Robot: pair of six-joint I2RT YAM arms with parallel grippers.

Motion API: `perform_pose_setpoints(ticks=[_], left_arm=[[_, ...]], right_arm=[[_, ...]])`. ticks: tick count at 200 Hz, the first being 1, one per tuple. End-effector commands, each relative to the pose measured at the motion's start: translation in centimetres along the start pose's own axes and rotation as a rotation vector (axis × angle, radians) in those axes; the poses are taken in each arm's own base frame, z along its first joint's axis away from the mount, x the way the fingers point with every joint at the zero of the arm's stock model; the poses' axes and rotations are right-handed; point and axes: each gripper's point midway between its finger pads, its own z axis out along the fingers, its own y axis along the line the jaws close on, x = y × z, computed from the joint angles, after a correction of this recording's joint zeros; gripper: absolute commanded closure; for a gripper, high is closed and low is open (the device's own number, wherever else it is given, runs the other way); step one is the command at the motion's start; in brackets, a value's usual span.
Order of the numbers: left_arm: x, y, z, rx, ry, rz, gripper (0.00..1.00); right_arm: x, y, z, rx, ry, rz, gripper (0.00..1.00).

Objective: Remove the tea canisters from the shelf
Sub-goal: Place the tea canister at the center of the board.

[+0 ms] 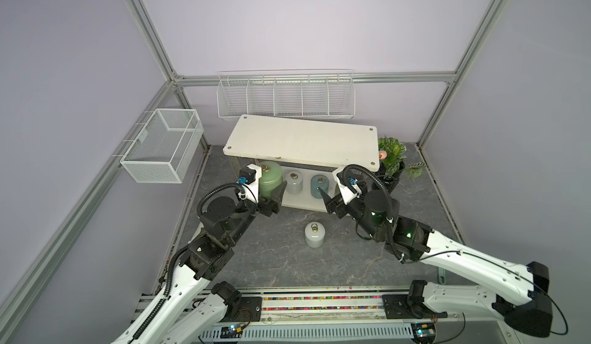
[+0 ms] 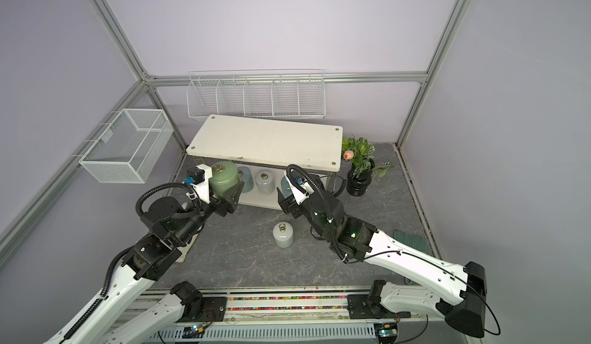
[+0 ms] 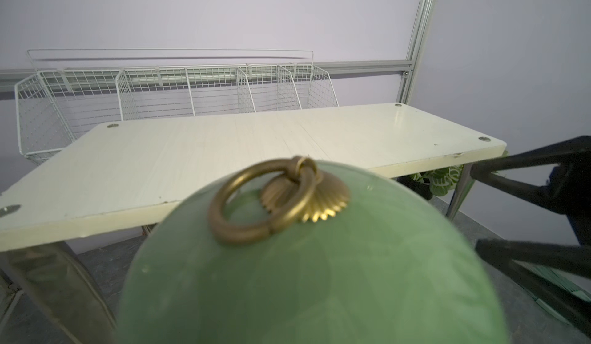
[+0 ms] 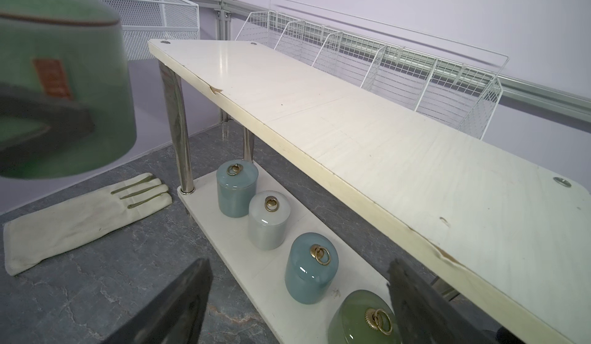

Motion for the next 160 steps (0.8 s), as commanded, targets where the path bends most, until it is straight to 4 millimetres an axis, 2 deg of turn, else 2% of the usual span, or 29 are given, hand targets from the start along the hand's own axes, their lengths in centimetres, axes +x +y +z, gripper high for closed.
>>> perform_pose_setpoints(ticks=[1,35,117,160], left_arm=[[-0.9,0.5,-1.2,-0.028,-0.069,-0.056,0.22],[2.2,0.6,-1.6,-0.034,-0.035,-0.104,0.22],[9.4,0.3,-1.1,-0.033,0.01,-0.196,0.21],[13.2,0.4,-0.9,-0.039,0.08,-0.217,0.21]], right_arm=[[0.1,-0.3,-0.4,-0.007,-0.002,0.032,0.11],[0.7,0.3,-0.2,-0.032,0.036,0.01,0.11],[2.6,1.6,1.0,-0.032,0.126,-0.029,0.11],[2.2,2.2,0.8,-0.044,0.119,-0.035,0.11]])
